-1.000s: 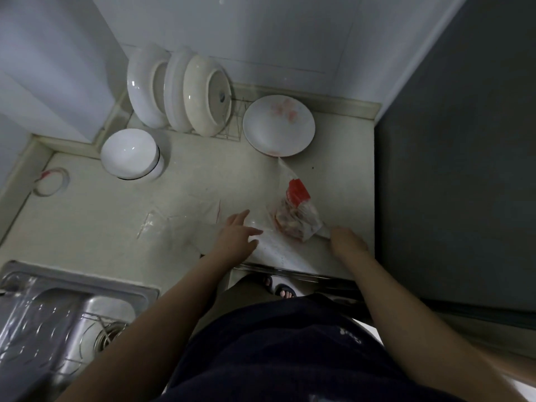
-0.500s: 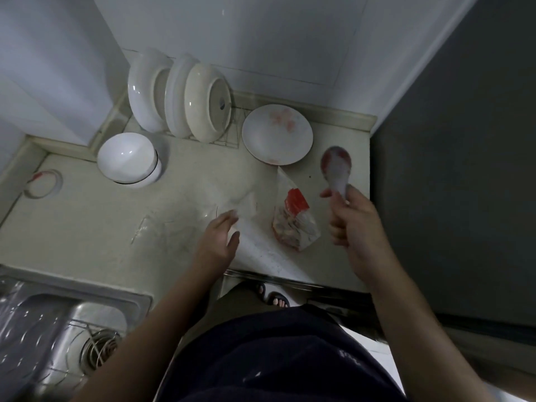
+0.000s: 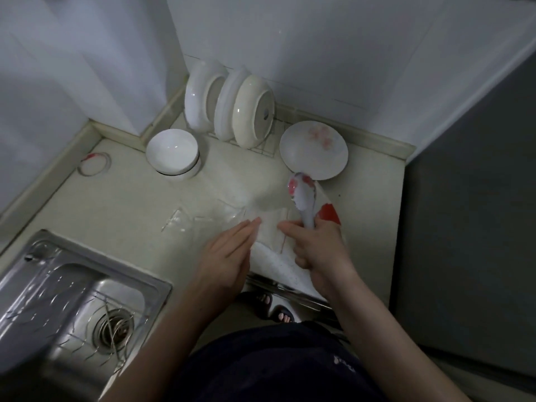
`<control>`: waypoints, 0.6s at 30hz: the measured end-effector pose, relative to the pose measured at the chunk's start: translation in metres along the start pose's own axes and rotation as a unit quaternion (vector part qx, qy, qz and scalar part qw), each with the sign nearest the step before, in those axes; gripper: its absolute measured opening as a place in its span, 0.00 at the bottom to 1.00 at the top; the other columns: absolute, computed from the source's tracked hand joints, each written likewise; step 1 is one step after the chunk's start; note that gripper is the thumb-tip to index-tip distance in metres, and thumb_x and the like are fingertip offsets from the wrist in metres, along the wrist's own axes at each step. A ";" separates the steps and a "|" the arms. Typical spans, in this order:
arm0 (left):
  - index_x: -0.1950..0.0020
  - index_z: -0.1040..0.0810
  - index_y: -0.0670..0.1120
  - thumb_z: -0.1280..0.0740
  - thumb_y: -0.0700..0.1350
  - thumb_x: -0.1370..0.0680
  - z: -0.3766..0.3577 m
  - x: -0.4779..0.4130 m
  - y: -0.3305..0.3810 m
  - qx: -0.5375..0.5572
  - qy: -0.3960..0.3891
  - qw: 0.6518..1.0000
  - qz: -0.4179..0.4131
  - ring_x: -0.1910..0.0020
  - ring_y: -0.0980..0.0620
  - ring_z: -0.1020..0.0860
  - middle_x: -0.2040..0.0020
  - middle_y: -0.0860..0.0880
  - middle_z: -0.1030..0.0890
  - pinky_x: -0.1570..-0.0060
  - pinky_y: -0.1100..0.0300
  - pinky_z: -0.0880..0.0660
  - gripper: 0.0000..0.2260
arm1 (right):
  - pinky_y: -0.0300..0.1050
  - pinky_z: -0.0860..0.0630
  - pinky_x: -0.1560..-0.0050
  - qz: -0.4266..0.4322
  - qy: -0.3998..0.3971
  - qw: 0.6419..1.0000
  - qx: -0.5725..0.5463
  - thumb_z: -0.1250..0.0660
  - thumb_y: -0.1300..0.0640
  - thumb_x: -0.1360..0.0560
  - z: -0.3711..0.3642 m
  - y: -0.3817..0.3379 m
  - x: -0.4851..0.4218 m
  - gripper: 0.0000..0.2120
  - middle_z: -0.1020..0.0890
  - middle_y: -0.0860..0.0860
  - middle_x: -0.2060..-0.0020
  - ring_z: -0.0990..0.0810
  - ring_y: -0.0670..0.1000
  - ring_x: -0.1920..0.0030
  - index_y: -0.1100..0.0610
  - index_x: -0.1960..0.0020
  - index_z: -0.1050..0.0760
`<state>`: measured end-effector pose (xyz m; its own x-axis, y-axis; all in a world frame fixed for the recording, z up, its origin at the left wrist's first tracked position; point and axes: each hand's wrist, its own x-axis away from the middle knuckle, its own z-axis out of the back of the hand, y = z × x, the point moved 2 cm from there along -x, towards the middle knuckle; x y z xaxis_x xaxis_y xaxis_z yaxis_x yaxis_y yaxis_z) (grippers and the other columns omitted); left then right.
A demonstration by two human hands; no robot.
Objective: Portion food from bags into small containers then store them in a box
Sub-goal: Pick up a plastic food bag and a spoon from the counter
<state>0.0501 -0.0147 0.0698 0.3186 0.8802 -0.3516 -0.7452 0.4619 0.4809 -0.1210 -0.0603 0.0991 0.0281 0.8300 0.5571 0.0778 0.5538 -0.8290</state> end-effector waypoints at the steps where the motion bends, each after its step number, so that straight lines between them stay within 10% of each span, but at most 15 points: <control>1: 0.40 0.20 0.35 0.33 0.31 0.27 0.002 0.002 0.000 -0.011 0.009 1.000 0.002 0.32 0.42 0.27 0.31 0.41 0.25 0.37 0.46 0.27 0.15 | 0.35 0.43 0.80 0.001 -0.006 1.000 0.001 0.27 0.60 0.30 -0.002 0.000 -0.001 0.08 0.34 0.43 0.80 0.40 0.43 0.80 0.55 0.64 0.25; 6: 0.54 0.18 0.52 0.35 0.42 0.25 0.020 0.005 0.013 0.149 0.125 0.958 0.212 0.46 0.58 0.23 0.46 0.55 0.23 0.49 0.70 0.29 0.07 | 0.35 0.39 0.80 0.033 -0.008 0.997 0.067 0.26 0.60 0.32 -0.012 0.007 -0.001 0.11 0.34 0.44 0.80 0.38 0.43 0.80 0.67 0.61 0.23; 11: 0.55 0.19 0.55 0.28 0.48 0.24 0.012 -0.005 0.018 0.319 0.106 0.845 0.415 0.61 0.57 0.17 0.62 0.55 0.16 0.57 0.58 0.22 0.02 | 0.31 0.38 0.78 0.118 -0.064 0.980 0.147 0.26 0.55 0.30 -0.028 0.011 0.007 0.10 0.30 0.43 0.81 0.34 0.40 0.80 0.60 0.65 0.19; 18: 0.56 0.18 0.49 0.24 0.47 0.28 0.009 -0.002 0.012 0.339 0.155 0.787 0.491 0.61 0.55 0.17 0.62 0.51 0.15 0.57 0.62 0.22 0.05 | 0.40 0.42 0.73 0.191 -0.087 0.955 0.211 0.31 0.54 0.26 -0.033 0.013 0.009 0.17 0.38 0.46 0.77 0.39 0.44 0.74 0.66 0.66 0.26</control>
<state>0.0453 -0.0100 0.0835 -0.4526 0.8286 0.3294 -0.0247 -0.3810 0.9243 -0.0867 -0.0481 0.0948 -0.1937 0.9551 0.2241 -0.3142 0.1560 -0.9364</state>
